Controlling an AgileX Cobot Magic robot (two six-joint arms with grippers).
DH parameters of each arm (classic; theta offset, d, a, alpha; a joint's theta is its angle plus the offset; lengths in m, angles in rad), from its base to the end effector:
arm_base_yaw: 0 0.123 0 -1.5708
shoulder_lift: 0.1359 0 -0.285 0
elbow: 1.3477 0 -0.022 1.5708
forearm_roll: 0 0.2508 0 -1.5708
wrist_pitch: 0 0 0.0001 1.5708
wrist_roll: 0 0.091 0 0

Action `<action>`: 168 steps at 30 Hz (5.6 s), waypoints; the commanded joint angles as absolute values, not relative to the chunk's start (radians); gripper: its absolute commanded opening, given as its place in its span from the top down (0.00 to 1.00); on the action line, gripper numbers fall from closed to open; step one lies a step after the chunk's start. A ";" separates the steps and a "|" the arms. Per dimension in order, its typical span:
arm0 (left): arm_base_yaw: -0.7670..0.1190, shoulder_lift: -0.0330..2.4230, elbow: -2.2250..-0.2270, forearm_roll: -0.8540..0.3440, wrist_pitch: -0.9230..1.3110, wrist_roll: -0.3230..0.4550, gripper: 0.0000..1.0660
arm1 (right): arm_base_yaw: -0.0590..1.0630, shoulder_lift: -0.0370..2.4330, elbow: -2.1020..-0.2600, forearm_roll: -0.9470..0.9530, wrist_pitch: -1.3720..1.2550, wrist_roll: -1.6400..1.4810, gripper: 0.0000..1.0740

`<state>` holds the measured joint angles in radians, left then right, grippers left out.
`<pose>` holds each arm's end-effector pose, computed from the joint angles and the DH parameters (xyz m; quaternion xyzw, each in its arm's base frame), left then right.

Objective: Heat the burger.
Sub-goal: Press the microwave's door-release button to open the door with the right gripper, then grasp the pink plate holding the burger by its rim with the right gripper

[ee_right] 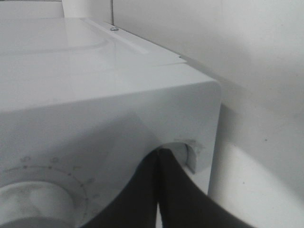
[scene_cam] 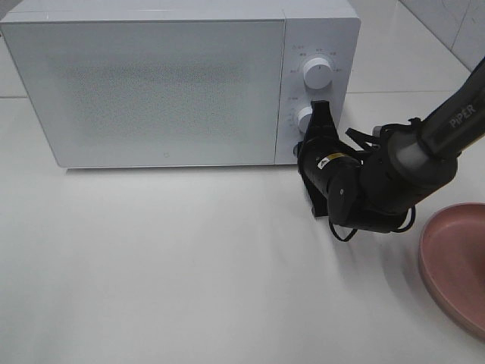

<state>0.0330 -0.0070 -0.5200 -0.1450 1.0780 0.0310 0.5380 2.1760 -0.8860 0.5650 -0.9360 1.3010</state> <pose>-0.0091 -0.0119 0.2820 0.0035 0.8485 -0.0555 0.5263 0.3467 0.1612 0.0790 0.5326 0.6089 0.4161 0.4154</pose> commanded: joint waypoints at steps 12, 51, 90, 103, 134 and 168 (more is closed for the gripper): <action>0.031 -0.020 -0.516 -0.148 1.067 0.029 0.08 | 0.511 2.211 -1.036 0.570 -1.186 1.200 1.00; 0.031 -0.020 -0.516 -0.149 1.067 0.029 0.08 | 0.527 1.879 -0.707 0.321 -0.464 1.125 1.00; 0.031 -0.020 -0.516 -0.149 1.067 0.029 0.08 | 0.524 1.435 -0.712 -0.062 0.609 0.249 0.86; 0.031 -0.020 -0.516 -0.149 1.067 0.029 0.08 | 0.450 1.373 -0.712 -0.197 0.697 0.187 0.18; 0.031 -0.020 -0.516 -0.149 1.067 0.029 0.08 | 0.244 1.492 -0.710 -0.162 0.670 0.154 0.19; 0.031 -0.020 -0.516 -0.149 1.067 0.029 0.08 | 0.244 1.807 -0.710 -0.149 0.448 0.239 0.26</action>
